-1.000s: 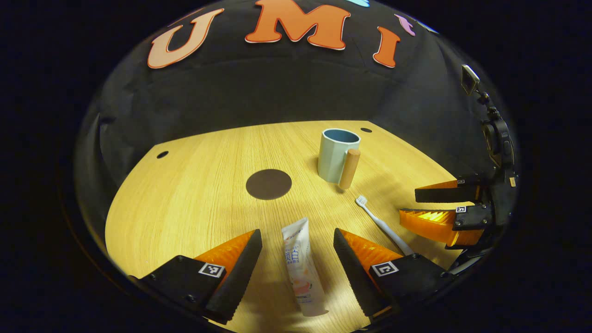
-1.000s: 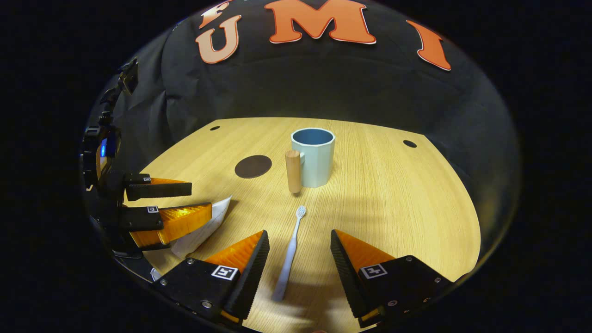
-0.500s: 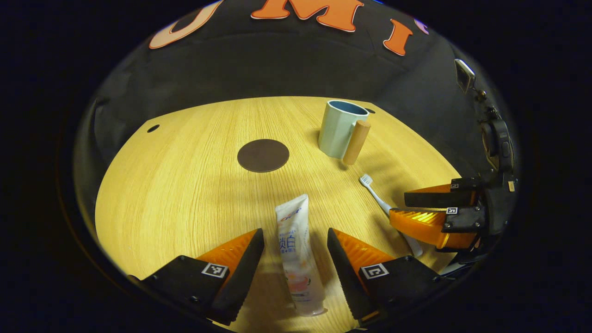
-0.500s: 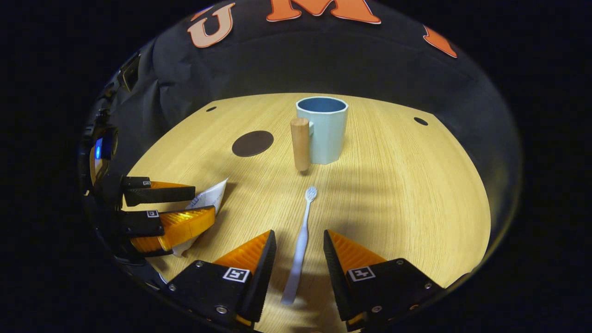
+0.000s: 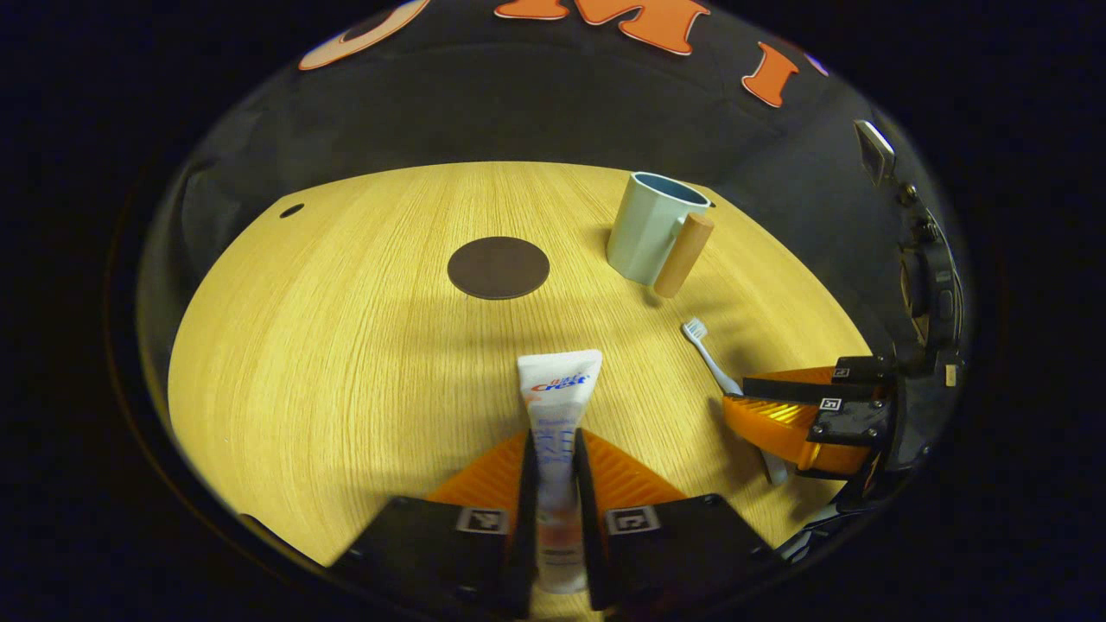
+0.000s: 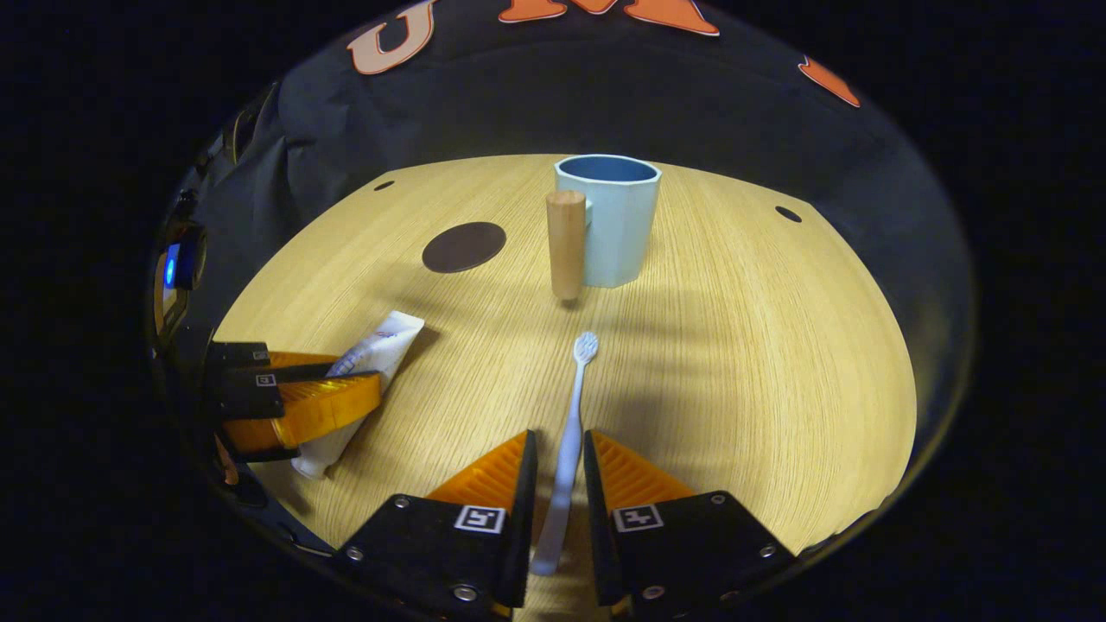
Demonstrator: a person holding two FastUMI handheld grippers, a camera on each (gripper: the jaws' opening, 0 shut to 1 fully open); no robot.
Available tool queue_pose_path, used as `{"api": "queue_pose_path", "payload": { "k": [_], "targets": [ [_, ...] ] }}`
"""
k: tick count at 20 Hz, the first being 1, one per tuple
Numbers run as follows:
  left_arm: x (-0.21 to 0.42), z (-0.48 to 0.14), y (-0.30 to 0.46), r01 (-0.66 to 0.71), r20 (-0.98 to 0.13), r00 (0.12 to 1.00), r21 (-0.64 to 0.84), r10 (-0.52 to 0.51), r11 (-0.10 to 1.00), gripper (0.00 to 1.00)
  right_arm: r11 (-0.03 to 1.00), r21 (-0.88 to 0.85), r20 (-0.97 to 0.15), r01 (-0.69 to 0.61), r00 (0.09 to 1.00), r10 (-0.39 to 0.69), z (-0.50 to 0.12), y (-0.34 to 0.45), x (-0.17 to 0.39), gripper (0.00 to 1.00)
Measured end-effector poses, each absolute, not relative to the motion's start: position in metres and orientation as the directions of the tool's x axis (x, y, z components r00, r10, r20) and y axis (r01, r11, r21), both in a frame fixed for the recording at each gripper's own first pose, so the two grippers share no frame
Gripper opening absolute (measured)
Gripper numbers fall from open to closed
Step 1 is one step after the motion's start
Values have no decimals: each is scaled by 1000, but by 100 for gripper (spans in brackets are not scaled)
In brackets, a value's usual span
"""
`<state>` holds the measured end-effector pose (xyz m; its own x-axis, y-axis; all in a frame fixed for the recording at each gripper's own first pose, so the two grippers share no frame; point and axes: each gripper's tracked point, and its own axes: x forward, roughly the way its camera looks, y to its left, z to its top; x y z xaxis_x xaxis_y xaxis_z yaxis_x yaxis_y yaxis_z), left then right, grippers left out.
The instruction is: Put the toothbrush and toothpaste on the desktop into the cup, then pick up the cup and place it on the coaster on the desktop.
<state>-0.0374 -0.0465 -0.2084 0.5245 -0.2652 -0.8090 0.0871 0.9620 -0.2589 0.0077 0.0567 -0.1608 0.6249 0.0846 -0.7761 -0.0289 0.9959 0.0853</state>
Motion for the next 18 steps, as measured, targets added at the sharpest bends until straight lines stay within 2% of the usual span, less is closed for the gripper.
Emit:
{"api": "queue_pose_path", "payload": {
  "k": [1,2,3,4,7,18],
  "targets": [
    [-38,-207,-46,92,-804,529,-264,-272,960,24,996,93,-774,-17,627,83,-161,55,10,26],
    [-40,-206,-47,87,-805,525,-272,-276,958,24,995,103,-770,-6,632,84,-161,54,11,17],
    [-35,-212,-51,90,-802,528,-275,-280,957,19,993,114,-768,-1,635,89,-162,55,13,14],
    [-36,-210,-50,88,-799,531,-280,-283,956,19,993,117,-765,-2,637,91,-162,56,13,10],
    [-36,-208,-53,92,-788,537,-299,-300,950,14,992,127,-754,-10,648,103,-159,58,14,7],
    [-31,-181,-42,95,-737,611,-294,-289,951,14,984,177,-601,-15,790,120,-123,45,33,6]
  ]
}}
